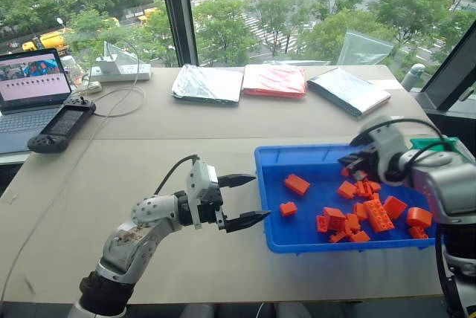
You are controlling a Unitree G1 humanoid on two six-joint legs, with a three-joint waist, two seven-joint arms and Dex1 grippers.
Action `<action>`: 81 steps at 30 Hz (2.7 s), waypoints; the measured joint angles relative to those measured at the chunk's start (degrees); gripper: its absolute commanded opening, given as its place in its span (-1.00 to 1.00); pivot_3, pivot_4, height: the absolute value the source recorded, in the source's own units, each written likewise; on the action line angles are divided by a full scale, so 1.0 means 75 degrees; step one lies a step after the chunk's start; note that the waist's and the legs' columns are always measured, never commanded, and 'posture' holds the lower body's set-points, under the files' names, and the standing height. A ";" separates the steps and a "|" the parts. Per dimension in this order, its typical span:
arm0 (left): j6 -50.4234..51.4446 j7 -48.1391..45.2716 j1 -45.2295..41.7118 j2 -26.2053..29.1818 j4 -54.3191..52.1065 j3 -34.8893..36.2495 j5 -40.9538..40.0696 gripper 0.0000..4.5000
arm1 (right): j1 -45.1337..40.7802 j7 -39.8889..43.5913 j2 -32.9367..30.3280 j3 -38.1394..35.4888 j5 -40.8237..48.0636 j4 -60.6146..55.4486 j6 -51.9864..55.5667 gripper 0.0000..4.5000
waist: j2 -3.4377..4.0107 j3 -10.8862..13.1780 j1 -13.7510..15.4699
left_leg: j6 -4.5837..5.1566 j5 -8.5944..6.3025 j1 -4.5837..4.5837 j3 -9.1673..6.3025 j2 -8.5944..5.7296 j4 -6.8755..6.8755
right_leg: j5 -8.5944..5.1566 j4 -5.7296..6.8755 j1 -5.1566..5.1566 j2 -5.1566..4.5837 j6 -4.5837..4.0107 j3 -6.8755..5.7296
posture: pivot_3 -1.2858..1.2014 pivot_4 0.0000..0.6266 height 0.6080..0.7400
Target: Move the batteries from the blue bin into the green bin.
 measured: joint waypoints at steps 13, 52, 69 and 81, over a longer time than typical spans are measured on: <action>0.0000 -0.0024 -0.0011 -0.0063 0.0026 -0.0009 0.0001 1.00 | -0.0693 -0.3836 0.0482 -0.2723 -0.1528 0.1741 -0.0859 -0.90 | 0.0009 -0.0002 -0.0012 | -0.0001 0.0001 -0.0006 0.0015 0.0001 -0.0015 | 0.0000 0.0004 -0.0005 -0.0001 0.0000 0.0010 | 0.03 -0.52 1.00; 0.0044 -0.0020 -0.0052 0.0005 0.0127 0.0283 -0.0021 1.00 | 0.4915 0.2786 0.0363 -0.2855 0.2892 -0.3082 -0.3350 0.99 | -0.0004 0.0007 0.0037 | 0.0013 -0.0007 0.0095 -0.0003 0.0024 -0.0021 | 0.0000 -0.0075 0.0121 0.0024 0.0002 -0.0005 | 0.03 -0.52 1.00; 0.0502 0.0940 0.0024 0.0015 -0.0056 0.0665 0.0135 1.00 | 0.5174 0.1806 0.0802 -0.2785 0.2425 -0.2696 -0.4285 0.99 | -0.0006 0.0007 0.0062 | 0.0013 -0.0008 0.0098 -0.0005 0.0016 -0.0025 | 0.0000 -0.0080 0.0128 0.0015 0.0001 -0.0005 | 0.03 -0.52 1.00; 0.0476 0.6070 -0.0494 -0.3190 0.0878 0.0782 0.2459 1.00 | 0.4268 -0.3149 0.2853 -0.1868 -0.0861 -0.2126 -0.4441 0.99 | -0.0017 0.0009 0.0151 | -0.0024 0.0013 0.0042 0.0003 0.0000 -0.0031 | 0.0002 -0.0062 0.0043 0.0003 0.0000 0.0017 | 0.03 -0.52 1.00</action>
